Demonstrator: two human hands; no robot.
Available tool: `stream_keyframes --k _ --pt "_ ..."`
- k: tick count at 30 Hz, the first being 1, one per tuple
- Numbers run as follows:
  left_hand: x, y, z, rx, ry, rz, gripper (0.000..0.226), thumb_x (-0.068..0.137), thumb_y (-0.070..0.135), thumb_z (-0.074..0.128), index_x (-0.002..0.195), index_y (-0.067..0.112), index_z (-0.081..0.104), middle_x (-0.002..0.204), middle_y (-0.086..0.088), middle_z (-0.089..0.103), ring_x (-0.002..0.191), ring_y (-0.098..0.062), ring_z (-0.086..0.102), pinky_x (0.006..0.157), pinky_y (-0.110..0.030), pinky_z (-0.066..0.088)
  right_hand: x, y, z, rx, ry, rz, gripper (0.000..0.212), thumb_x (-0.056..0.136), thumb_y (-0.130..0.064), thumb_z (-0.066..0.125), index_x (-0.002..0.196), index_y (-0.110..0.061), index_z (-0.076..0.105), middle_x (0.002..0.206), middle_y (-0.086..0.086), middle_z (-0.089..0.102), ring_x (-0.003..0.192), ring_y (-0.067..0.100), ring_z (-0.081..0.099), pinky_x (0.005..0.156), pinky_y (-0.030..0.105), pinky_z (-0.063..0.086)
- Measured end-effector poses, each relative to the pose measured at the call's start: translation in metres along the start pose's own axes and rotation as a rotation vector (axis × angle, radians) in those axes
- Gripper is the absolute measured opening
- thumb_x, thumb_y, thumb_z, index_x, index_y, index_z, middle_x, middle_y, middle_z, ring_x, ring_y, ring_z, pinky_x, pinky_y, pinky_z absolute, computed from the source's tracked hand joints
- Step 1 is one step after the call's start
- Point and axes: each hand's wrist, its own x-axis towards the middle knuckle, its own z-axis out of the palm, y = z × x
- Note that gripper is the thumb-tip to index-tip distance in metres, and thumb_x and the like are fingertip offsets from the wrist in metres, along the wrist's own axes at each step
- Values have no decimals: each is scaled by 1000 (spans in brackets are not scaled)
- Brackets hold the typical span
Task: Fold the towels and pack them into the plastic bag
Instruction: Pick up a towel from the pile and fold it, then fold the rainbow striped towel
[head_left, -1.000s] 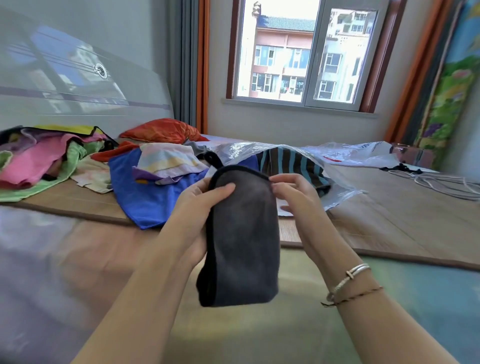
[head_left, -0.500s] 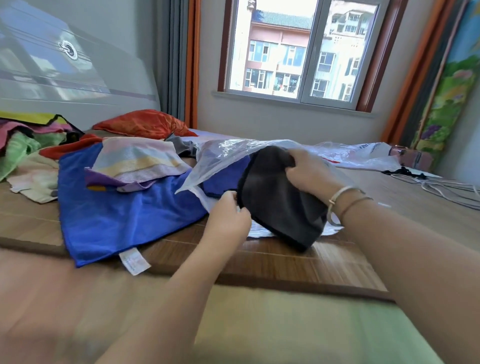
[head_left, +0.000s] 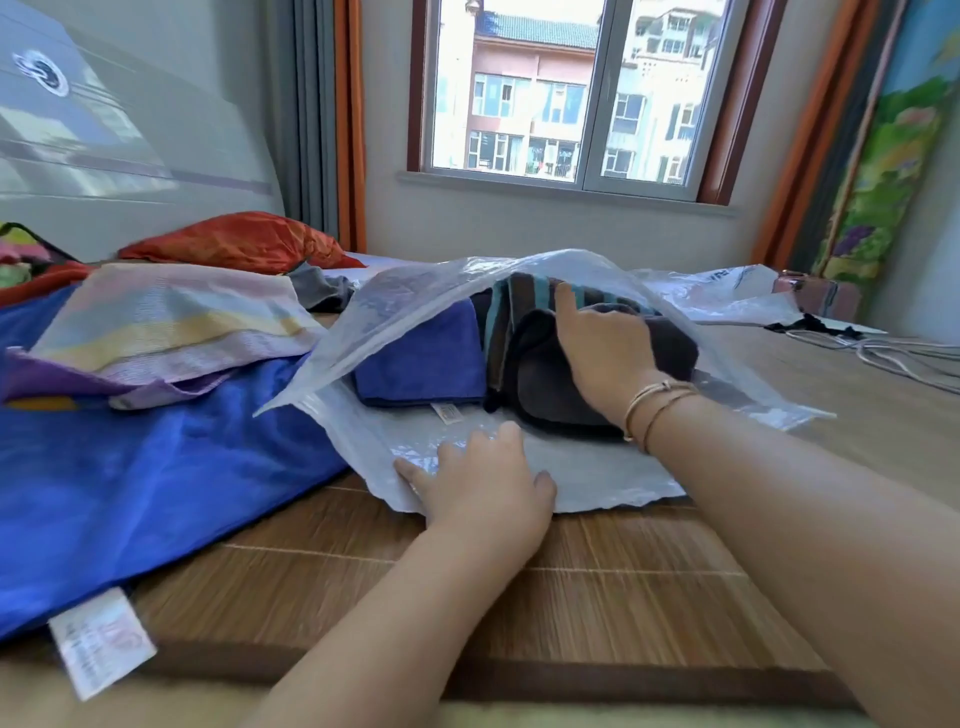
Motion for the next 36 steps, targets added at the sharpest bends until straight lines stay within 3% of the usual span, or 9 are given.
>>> stream_keyframes --k 3,5,8,13,21,27,31,33,36 --pt "8 1 8 65 -99 31 56 94 60 27 145 36 23 159 0 17 147 -35 8 108 -72 -1 -23 -19 12 204 -68 170 77 92 -32 59 146 -8 10 124 16 54 113 33 55 77 43 49" --pt "9 -1 14 128 -175 75 58 95 62 13 150 48 0 162 9 -10 147 -34 -16 103 -74 -12 -32 -23 20 326 -217 202 81 93 -48 51 148 -17 1 146 19 31 138 37 27 101 66 33" --pt "7 -5 17 154 -200 100 53 97 60 8 148 52 -4 161 12 -13 146 -33 -21 99 -76 -18 -32 -22 35 453 -397 154 86 93 -60 39 145 -39 -26 160 7 -15 146 32 -16 104 76 5" --pt "3 -4 18 186 -194 98 52 98 56 9 149 50 1 162 11 -9 147 -33 -18 97 -76 -19 4 -19 59 495 -509 113 92 91 -63 41 139 -45 -35 157 2 -29 145 30 -23 106 76 1" --pt "-1 -4 13 148 -190 98 52 99 56 11 150 48 6 162 10 -5 148 -33 -13 100 -74 -17 3 -2 41 480 -585 86 96 91 -57 49 141 -45 -32 160 2 -19 147 32 -14 109 71 12" --pt "-46 -14 -15 -189 43 123 41 101 29 35 141 32 44 147 8 45 139 -16 33 119 -45 13 -55 -5 -34 544 -475 -68 94 93 -36 52 146 -37 -25 158 12 18 143 37 22 108 57 32" --pt "-107 -46 -50 -510 198 88 31 94 18 47 116 32 65 109 13 67 99 -5 60 88 -29 46 -93 -37 -104 631 -247 -152 62 92 -22 48 148 -20 20 119 9 55 102 30 57 81 42 50" --pt "-136 -70 -67 -603 314 33 28 92 14 49 97 31 71 85 17 68 79 2 61 72 -22 46 -106 -65 -140 738 -109 -173 34 92 -19 46 126 -16 43 101 5 61 88 27 60 73 40 50" --pt "-166 -115 -90 -701 495 -93 30 88 7 50 85 27 72 72 19 65 73 4 59 60 -11 39 -118 -116 -179 934 -8 -254 10 90 -19 48 99 -17 53 84 -2 60 75 24 56 67 37 48"
